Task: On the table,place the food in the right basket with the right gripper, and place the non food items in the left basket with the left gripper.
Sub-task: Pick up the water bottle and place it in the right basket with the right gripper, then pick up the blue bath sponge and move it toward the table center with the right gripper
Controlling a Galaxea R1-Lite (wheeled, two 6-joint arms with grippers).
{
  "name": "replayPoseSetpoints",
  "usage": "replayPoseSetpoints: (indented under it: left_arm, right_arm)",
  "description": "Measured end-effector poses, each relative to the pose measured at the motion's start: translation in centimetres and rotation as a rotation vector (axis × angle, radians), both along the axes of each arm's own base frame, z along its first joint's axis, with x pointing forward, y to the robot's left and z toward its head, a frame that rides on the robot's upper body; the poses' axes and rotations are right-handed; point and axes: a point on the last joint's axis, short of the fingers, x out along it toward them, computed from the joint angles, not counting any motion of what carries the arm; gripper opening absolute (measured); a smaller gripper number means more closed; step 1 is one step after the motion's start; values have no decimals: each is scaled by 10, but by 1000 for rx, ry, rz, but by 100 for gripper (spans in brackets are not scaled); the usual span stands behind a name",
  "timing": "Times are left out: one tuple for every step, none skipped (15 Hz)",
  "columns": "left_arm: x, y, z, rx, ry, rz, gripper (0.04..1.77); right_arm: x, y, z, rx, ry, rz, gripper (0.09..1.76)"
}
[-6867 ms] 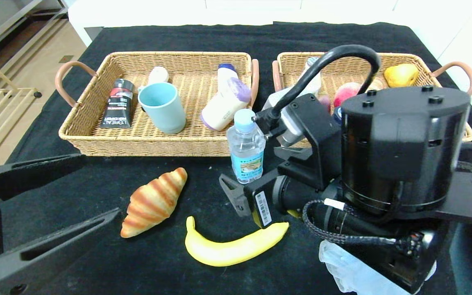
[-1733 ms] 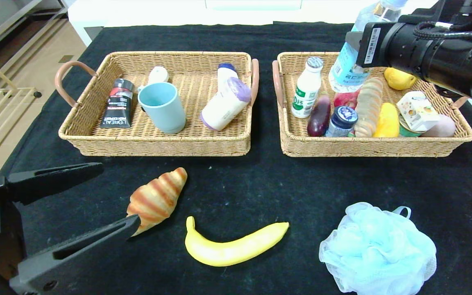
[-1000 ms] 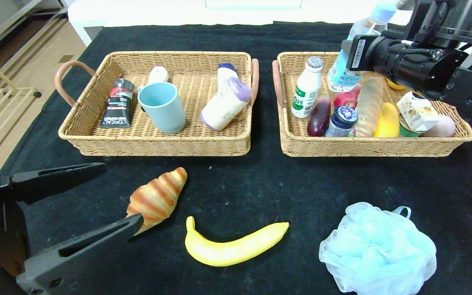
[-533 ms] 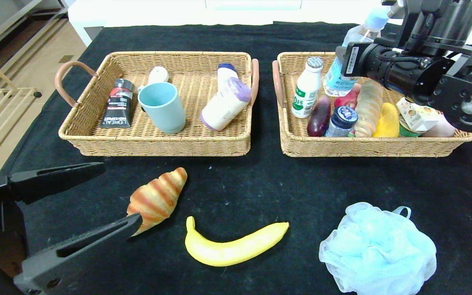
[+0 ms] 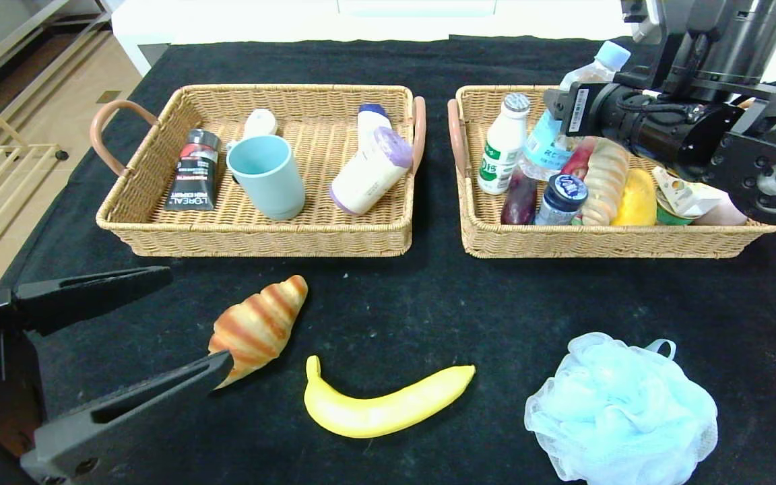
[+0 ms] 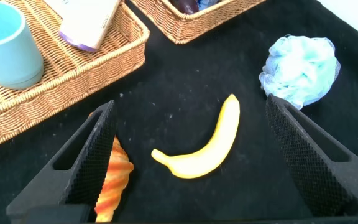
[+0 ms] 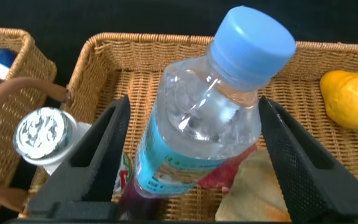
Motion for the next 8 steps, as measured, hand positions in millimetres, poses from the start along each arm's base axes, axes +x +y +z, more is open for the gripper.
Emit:
replayPoseSetpoints:
  left_arm:
    - [0, 0, 0, -1, 0, 0, 172]
    - [0, 0, 0, 0, 0, 0, 172]
    - [0, 0, 0, 0, -1, 0, 172]
    - [0, 0, 0, 0, -1, 0, 172]
    - [0, 0, 0, -1, -1, 0, 172]
    - [0, 0, 0, -1, -2, 1, 172]
    - [0, 0, 0, -1, -1, 1, 172]
    - [0, 0, 0, 0, 0, 1, 172]
  right_arm:
    - [-4, 0, -1, -5, 9, 3, 151]
    - [-9, -1, -1, -10, 19, 6, 154]
    - [-16, -2, -1, -20, 42, 10, 156]
    - [-23, -4, -1, -30, 64, 14, 158]
    - [-32, -6, -1, -42, 92, 19, 159]
    - [-42, -9, 0, -54, 120, 23, 160]
    - [-54, -12, 2, -64, 146, 29, 162]
    - [-65, -15, 4, -74, 169, 34, 163]
